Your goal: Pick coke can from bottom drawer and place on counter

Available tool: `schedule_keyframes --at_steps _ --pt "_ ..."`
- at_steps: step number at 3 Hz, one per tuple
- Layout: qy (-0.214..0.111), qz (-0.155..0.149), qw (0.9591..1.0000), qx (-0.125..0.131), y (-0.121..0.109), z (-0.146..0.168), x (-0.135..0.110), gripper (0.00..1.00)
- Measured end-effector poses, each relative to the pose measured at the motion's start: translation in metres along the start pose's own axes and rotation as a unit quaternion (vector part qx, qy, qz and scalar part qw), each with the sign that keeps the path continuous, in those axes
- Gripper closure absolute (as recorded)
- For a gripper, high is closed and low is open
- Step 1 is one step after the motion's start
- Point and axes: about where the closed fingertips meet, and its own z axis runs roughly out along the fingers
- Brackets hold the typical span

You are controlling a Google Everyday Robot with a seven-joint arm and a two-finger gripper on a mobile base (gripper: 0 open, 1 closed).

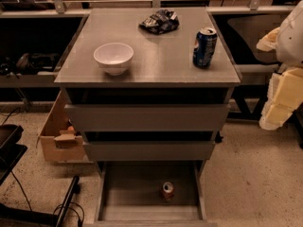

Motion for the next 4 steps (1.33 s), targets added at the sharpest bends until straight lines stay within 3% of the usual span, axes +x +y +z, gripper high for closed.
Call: schedule_keyframes --at_steps 2,3,4 --pt "0.015 0.006 0.9998 0.014 -0.001 -0.009 0.003 0.0" --pt "0.004 0.03 0.9995 0.011 0.012 0.006 0.025 0.0" --pt "-0.054 0.086 0.9947 -0.014 0.05 0.062 0.077 0.0"
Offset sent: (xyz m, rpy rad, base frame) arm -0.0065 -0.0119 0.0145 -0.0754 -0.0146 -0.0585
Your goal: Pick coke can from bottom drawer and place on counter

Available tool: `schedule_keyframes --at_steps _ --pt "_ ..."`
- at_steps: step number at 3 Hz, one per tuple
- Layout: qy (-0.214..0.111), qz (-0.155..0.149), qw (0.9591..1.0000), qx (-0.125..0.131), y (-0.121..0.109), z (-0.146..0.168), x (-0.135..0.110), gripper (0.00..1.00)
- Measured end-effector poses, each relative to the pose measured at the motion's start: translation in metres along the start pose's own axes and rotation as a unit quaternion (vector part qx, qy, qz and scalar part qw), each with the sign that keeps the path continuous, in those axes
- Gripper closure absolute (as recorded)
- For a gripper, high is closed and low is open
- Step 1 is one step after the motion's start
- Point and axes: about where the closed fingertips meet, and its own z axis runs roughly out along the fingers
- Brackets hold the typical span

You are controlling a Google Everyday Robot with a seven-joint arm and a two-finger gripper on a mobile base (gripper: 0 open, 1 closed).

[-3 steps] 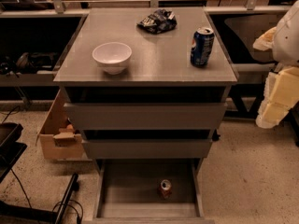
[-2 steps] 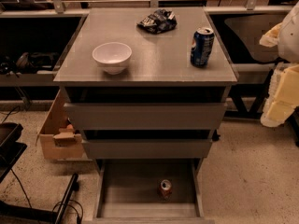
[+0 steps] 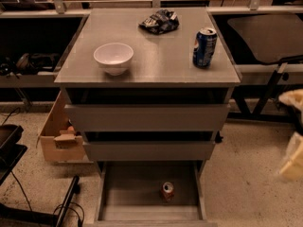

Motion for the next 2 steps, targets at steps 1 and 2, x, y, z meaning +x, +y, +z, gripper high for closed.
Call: schedule_keyframes --at_steps 1,2 --pt "-0.072 0.065 0.9948 -0.03 0.029 0.063 0.07 0.0" --pt "-0.122 0.102 0.9855 -0.061 0.046 0.103 0.107 0.0"
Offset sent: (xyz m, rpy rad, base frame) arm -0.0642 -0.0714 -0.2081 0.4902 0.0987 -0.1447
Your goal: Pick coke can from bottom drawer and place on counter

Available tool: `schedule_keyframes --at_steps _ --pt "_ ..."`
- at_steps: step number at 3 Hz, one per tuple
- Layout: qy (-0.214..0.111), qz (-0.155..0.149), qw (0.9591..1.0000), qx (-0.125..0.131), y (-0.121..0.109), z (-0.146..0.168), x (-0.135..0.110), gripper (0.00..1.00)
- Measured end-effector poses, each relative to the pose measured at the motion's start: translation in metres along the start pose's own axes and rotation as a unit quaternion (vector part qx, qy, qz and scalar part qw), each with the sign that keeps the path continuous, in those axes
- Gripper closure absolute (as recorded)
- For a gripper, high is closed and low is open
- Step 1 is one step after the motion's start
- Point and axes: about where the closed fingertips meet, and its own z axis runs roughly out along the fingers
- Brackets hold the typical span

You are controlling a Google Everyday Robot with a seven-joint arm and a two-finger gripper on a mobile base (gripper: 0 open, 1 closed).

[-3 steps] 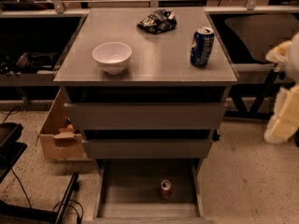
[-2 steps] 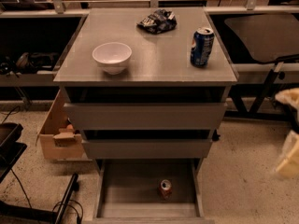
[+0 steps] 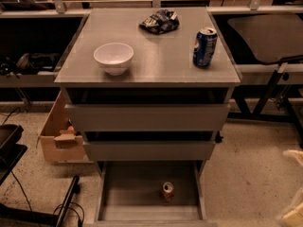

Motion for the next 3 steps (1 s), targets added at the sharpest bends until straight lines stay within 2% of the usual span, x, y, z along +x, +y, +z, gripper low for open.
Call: schedule_keyframes --at_steps 1,2,3 --pt "-0.03 0.02 0.9989 -0.029 0.002 0.0233 0.0289 0.0" --pt "-0.04 0.033 0.9973 -0.053 0.0005 0.0293 0.0336 0.0" --pt "-0.04 0.035 0.997 -0.056 0.0004 0.0297 0.0334 0.0"
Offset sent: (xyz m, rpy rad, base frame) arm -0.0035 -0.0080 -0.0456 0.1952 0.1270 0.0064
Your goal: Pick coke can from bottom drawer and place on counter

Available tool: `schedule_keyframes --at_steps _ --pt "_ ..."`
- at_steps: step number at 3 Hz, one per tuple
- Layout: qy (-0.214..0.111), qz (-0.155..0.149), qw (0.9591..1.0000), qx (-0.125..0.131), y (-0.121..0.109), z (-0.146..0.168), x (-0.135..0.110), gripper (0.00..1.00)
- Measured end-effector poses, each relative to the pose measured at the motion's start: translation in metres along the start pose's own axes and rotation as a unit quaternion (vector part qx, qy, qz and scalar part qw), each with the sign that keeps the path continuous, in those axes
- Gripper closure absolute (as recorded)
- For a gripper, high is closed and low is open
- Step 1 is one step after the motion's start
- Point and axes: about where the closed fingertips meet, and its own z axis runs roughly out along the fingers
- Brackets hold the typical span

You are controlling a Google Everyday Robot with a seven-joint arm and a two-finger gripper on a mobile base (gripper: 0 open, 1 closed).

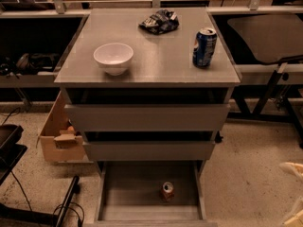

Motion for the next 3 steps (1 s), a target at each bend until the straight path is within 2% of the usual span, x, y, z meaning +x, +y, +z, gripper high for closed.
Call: schedule_keyframes --at_steps 1,2,3 --pt "-0.006 0.008 0.9999 -0.005 -0.011 0.027 0.003 0.0" --pt "-0.037 0.004 0.9992 -0.015 -0.038 0.095 0.017 0.0" --pt "-0.078 -0.007 0.9967 -0.019 -0.064 0.161 0.036 0.0"
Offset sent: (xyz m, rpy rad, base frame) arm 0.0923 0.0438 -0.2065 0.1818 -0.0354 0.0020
